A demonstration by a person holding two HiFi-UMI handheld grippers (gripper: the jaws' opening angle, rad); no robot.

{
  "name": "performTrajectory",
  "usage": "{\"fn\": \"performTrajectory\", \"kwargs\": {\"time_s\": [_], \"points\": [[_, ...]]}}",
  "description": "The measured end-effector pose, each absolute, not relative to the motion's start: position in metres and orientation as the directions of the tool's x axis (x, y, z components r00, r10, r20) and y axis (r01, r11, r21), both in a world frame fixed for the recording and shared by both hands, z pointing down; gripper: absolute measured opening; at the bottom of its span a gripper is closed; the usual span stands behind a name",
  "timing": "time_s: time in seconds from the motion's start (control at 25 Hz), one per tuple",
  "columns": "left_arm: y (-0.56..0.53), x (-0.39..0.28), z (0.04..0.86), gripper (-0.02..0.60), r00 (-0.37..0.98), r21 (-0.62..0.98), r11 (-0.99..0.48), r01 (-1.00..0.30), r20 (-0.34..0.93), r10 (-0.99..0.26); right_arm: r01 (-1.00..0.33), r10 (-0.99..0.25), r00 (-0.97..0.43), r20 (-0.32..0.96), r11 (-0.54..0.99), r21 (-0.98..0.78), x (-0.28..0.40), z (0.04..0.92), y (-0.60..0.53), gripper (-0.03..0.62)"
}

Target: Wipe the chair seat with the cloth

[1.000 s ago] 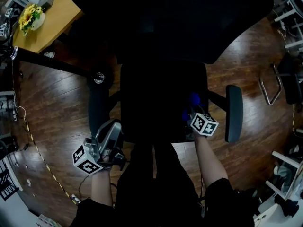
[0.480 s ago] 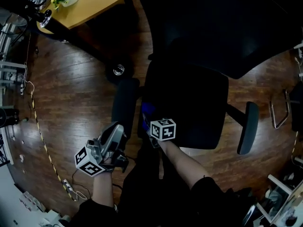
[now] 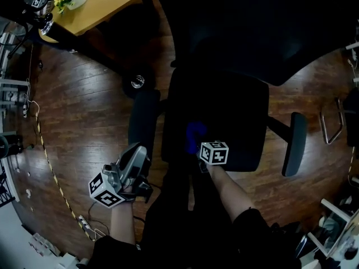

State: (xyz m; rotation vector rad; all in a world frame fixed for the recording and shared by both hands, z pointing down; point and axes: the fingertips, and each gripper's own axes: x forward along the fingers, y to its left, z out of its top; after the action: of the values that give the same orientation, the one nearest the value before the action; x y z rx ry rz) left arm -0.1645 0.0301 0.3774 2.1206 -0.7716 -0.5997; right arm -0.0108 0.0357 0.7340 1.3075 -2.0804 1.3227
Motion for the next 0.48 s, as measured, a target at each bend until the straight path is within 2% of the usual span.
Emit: {"fn": "performTrajectory", "kwargs": {"time_s": [0.36,0.48], "points": [[0.020,-0.110,0.374,-0.008,0.781,0.798,-0.555,-0.235,-0.184,-0.596,-0.909,-0.616,-0.182,0.767,-0.191,-0.370,0.217,0.727,0.089,0.063],[0.016,-0.093,0.372,-0.008,0.804,0.796,-0.568,-0.210,-0.190,-0.563,-0.909,-0.619,-0.094,0.780,-0.267,-0.321,0.269,0.718,0.108,0.063]]}}
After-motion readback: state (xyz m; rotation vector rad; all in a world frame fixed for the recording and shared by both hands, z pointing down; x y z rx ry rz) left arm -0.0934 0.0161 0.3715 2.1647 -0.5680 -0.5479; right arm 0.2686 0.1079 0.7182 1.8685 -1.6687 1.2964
